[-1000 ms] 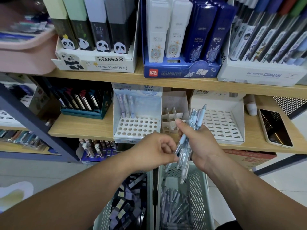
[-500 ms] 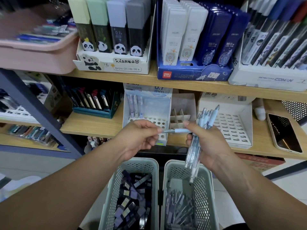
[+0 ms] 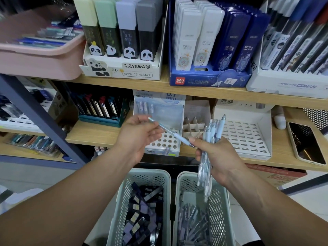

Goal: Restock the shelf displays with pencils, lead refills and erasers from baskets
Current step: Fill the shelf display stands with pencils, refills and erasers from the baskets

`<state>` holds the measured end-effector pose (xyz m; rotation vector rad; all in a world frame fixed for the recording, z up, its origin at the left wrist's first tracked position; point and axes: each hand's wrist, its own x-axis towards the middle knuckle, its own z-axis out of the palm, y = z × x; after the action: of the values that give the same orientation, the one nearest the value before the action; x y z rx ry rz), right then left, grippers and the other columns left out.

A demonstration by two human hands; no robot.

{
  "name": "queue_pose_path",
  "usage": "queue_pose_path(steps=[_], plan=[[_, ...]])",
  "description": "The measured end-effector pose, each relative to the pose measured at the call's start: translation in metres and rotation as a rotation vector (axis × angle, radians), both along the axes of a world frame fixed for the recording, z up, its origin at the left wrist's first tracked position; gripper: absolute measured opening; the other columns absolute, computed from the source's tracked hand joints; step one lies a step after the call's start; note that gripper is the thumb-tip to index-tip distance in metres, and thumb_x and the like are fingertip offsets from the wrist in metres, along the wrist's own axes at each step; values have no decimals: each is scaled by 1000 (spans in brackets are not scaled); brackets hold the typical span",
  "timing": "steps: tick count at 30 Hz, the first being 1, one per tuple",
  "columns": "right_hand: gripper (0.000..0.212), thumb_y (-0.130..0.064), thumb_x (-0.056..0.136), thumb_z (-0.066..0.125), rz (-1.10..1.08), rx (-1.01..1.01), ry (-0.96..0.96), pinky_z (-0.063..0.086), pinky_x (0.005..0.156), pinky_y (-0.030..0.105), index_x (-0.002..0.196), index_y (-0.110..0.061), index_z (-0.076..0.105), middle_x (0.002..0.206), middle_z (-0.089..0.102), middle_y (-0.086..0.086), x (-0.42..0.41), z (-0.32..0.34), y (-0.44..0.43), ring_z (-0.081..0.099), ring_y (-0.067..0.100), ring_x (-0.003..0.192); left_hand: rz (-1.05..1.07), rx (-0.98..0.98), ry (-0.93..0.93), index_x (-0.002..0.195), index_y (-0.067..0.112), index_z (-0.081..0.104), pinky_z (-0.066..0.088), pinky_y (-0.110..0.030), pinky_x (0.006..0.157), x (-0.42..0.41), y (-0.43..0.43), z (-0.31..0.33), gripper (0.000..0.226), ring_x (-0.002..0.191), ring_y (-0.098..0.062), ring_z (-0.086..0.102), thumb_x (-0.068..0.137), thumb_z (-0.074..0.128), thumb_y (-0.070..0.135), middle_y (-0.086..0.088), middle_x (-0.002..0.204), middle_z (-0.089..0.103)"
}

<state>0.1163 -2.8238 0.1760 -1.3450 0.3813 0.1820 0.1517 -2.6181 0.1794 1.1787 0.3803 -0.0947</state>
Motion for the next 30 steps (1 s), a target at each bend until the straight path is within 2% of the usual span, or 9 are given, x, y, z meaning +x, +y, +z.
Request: queue_pose_path(steps=[3, 6, 10, 13, 18, 22, 24, 27, 30], plan=[[26, -9, 77, 84, -40, -3, 29, 48, 54, 27, 97, -4, 69, 74, 72, 2, 4, -1, -7, 55, 14, 57, 126, 293, -236, 107, 11, 60, 60, -35, 76, 6, 9, 6, 29, 76, -24, 72, 87, 66, -9, -13, 90, 72], [26, -8, 78, 83, -38, -11, 31, 48, 54, 27, 98, -5, 68, 71, 70, 2, 6, -5, -12, 55, 14, 57, 244, 585, -430, 104, 20, 62, 59, -30, 78, 13, 16, 2, 26, 80, -19, 69, 89, 70, 1, -4, 86, 69], [28, -9, 77, 84, -19, -31, 23, 48, 53, 28, 99, -5, 67, 71, 69, 3, 7, -10, -14, 55, 14, 56, 270, 727, -551, 104, 24, 61, 55, -22, 77, 19, 14, -4, 24, 77, -6, 62, 91, 68, 5, 10, 85, 64], [28, -10, 76, 85, -13, -51, 10, 48, 54, 29, 97, -3, 67, 72, 68, 5, 9, -13, -16, 54, 16, 57, 240, 842, -568, 103, 27, 62, 56, -23, 77, 20, 9, -8, 22, 75, -3, 62, 92, 68, 9, 11, 87, 66], [37, -9, 77, 85, -29, -58, 13, 47, 54, 30, 106, 0, 65, 75, 66, 9, 11, -18, -24, 54, 17, 56, 209, 1022, -548, 109, 14, 68, 57, -34, 82, 27, 4, -13, 18, 78, -11, 65, 90, 68, 12, 0, 93, 69], [48, -15, 76, 86, -31, -86, 0, 45, 64, 35, 112, 5, 63, 74, 65, 11, 13, -22, -30, 52, 19, 56, 194, 1088, -557, 111, 17, 63, 55, -30, 77, 28, -1, -11, 25, 73, -14, 65, 88, 69, 9, 6, 81, 64], [49, -16, 76, 86, -32, -85, -5, 45, 70, 37, 112, 6, 62, 73, 64, 12, 13, -24, -32, 51, 20, 55, 189, 1114, -568, 106, 18, 61, 55, -32, 75, 29, -2, -12, 23, 72, -16, 64, 87, 69, 8, 7, 78, 63], [50, -17, 75, 87, -23, -77, -1, 43, 76, 41, 112, 6, 62, 71, 64, 12, 14, -25, -33, 52, 20, 56, 161, 1176, -582, 98, 17, 62, 57, -39, 76, 34, -2, -19, 15, 73, -19, 65, 87, 68, 9, 1, 82, 66], [51, -18, 75, 87, -16, -77, 6, 43, 76, 41, 112, 7, 62, 72, 65, 12, 14, -25, -34, 54, 20, 58, 148, 1243, -615, 106, 14, 68, 57, -39, 77, 37, 0, -24, 22, 76, -20, 65, 85, 72, 11, -3, 88, 68]])
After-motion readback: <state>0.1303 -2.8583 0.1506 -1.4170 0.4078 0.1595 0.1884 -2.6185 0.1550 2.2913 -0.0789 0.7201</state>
